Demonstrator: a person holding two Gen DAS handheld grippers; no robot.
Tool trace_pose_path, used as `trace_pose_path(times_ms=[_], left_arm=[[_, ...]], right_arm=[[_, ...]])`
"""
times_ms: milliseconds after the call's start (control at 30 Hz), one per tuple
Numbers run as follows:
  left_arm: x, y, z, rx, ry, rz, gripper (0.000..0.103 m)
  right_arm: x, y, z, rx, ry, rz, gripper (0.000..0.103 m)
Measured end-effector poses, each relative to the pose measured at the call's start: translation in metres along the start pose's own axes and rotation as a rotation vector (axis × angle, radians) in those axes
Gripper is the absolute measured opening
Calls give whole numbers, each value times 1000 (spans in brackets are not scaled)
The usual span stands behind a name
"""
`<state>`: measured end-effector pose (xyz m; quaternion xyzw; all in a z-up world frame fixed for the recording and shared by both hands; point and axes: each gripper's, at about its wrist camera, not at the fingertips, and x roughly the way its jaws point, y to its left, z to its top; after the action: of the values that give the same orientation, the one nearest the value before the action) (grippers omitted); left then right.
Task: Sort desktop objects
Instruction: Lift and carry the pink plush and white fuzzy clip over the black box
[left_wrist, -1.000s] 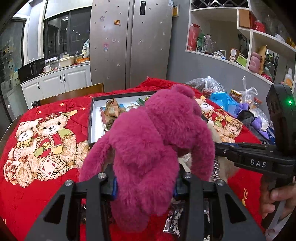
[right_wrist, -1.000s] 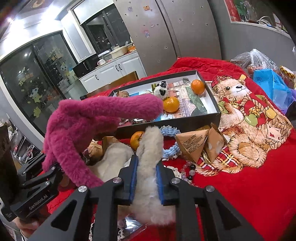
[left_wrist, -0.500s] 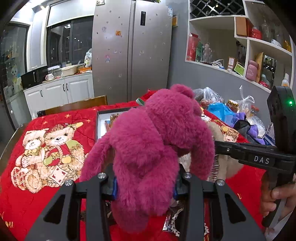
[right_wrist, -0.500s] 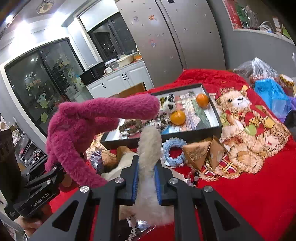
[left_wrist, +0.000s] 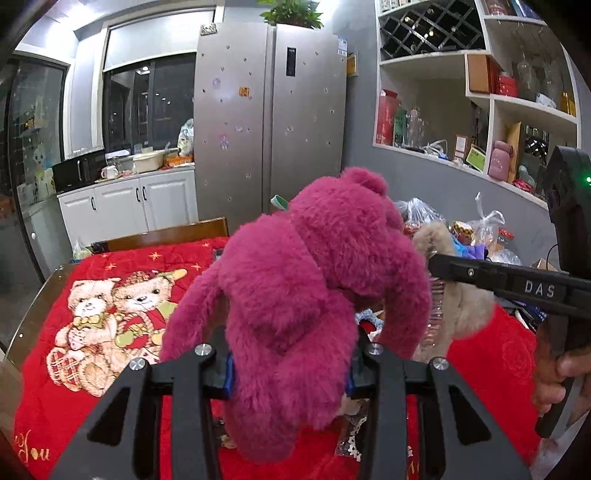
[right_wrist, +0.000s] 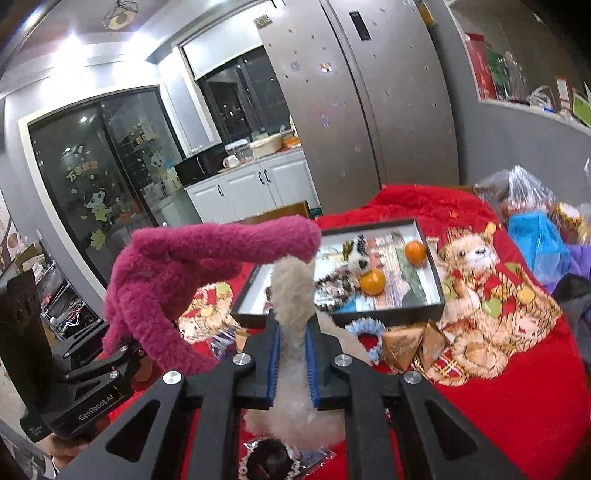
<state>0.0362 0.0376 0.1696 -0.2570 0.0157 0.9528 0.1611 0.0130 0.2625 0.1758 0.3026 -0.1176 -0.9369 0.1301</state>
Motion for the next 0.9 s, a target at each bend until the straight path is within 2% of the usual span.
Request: trace_pose_path(times_ms=[433, 700, 900], left_arm=[[-36, 21, 22, -1, -71, 59, 41], [-33, 11, 42, 28, -83, 103, 42], [-15, -1, 58, 55, -71, 139, 42]], right_arm=[[-35, 35, 34, -79, -101, -1, 13], [-40, 48, 52, -116, -125, -4, 13], [-38, 47, 62, -130, -129, -2, 13]])
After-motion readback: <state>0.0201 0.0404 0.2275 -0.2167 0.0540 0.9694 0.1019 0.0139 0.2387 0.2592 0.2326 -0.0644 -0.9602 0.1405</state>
